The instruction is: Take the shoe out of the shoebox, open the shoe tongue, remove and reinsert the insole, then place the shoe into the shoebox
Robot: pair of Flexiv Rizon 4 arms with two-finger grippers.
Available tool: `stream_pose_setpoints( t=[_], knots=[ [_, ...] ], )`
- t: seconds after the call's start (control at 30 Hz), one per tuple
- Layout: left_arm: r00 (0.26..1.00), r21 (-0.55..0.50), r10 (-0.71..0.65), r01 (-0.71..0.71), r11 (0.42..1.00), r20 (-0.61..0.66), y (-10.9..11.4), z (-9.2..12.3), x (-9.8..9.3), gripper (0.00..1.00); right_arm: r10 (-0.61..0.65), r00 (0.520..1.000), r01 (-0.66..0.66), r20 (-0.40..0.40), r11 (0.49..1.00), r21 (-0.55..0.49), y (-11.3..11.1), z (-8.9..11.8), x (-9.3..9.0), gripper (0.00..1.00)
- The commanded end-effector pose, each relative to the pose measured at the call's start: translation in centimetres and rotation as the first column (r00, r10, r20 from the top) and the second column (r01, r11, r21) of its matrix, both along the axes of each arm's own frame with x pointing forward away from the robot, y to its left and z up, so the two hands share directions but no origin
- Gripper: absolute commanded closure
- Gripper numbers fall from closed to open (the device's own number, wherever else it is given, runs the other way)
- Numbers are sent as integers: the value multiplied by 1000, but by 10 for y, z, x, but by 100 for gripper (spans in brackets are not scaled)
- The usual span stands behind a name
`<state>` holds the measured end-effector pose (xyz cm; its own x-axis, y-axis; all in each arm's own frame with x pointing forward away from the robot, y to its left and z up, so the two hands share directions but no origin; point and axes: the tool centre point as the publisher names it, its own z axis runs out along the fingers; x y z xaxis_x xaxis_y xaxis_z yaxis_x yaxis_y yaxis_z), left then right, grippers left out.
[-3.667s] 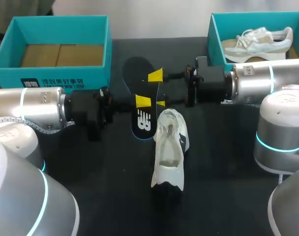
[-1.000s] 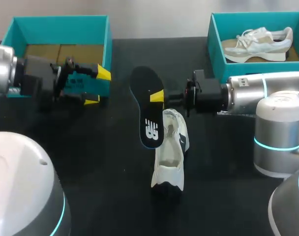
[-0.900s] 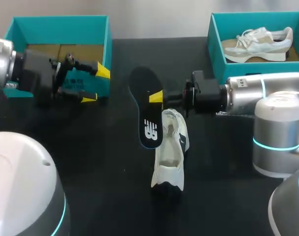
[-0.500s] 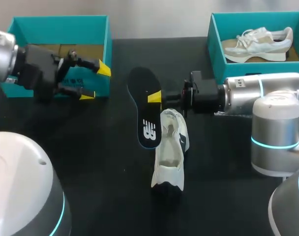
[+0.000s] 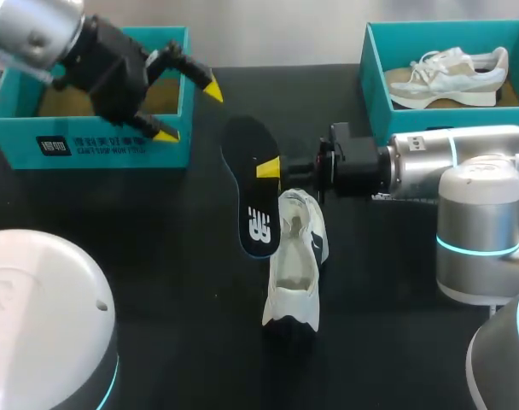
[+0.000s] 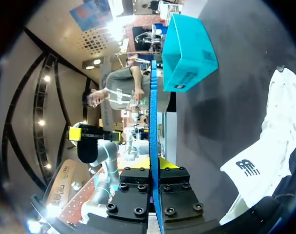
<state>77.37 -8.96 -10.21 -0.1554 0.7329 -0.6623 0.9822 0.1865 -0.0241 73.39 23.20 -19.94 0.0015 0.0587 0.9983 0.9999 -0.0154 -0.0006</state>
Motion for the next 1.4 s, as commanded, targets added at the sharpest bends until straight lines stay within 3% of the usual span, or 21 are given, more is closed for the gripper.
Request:
stream_pose_setpoints(
  t=[0.03, 0.4, 0.8, 0.97, 1.23, 1.4],
  knots=[
    [995, 315, -23, 52, 948, -95, -14, 6, 20, 0, -2, 1000, 2, 0, 1000, -2, 2, 0, -1, 100],
    [997, 433, 41, -6, 901, -70, -27, -8, 36, 0, -2, 1000, 2, 0, 1000, -2, 2, 0, -1, 100],
    [996, 466, 63, -28, 884, -60, -53, -13, 27, 0, -2, 1000, 2, 0, 1000, -2, 2, 0, -1, 100],
    [986, 502, 106, -27, 864, -130, -65, -25, 30, 0, -2, 1000, 2, 0, 1000, -2, 2, 0, -1, 100],
    [982, 534, 133, -42, 844, -132, -64, -1, 31, 0, -2, 1000, 2, 0, 1000, -2, 2, 0, -1, 100],
    [982, 578, 130, -28, 816, -136, -59, -2, 31, 0, -2, 1000, 2, 0, 1000, -2, 2, 0, -1, 100]
  ],
)
